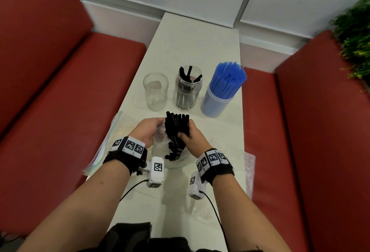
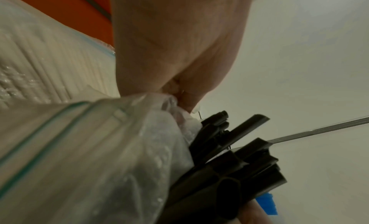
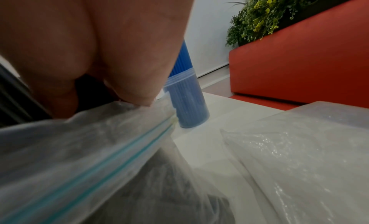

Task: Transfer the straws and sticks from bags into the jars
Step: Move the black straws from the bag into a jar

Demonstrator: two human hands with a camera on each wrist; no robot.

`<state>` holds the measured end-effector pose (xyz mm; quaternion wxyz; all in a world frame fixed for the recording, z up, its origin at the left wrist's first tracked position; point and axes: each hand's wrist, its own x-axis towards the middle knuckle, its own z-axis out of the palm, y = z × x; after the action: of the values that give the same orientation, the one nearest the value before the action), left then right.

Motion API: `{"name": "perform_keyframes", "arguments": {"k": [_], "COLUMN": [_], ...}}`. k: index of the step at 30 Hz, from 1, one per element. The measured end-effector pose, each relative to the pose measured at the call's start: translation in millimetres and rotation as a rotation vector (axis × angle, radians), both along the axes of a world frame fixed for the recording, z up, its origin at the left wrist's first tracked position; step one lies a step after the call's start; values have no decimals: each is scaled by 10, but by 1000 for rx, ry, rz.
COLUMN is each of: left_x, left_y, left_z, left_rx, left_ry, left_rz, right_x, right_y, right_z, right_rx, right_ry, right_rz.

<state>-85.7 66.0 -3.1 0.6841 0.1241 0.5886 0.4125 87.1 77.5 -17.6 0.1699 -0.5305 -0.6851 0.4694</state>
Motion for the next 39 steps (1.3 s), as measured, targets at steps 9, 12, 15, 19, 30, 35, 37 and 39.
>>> {"name": "perform_keyframes", "arguments": {"k": [9,12,15,19,30,35,37,39], "left_x": [12,26,21,-9,-30,-45,-45,-54], "left_y": [22,17,40,82,152,210,236,252], "left_z": [-43,-40,-26,-9,-2,-34,-55,-78], "left_rx": [-6,0,-3,-17,-31,-41,-47,-51], "left_ry": [-39,-86,-88,-46,20,2,-10,-20], "left_rz": [7,-11,-24,-26,-10,-12,-16,-32], "right_x": [-39,-75,-83,-79,-157,-320,-368,-394], "right_y": [16,43,149,416,1570,1826,1901,1960], "right_z": [58,113,253,627,2160,1997,1821,1623], "right_rx": [56,44,28,30,467,446,423,393], "right_ry": [210,274,327,434,634,620,610,600], "right_rz": [-207,-237,-245,-170,-252,-335,-370,-399]}}
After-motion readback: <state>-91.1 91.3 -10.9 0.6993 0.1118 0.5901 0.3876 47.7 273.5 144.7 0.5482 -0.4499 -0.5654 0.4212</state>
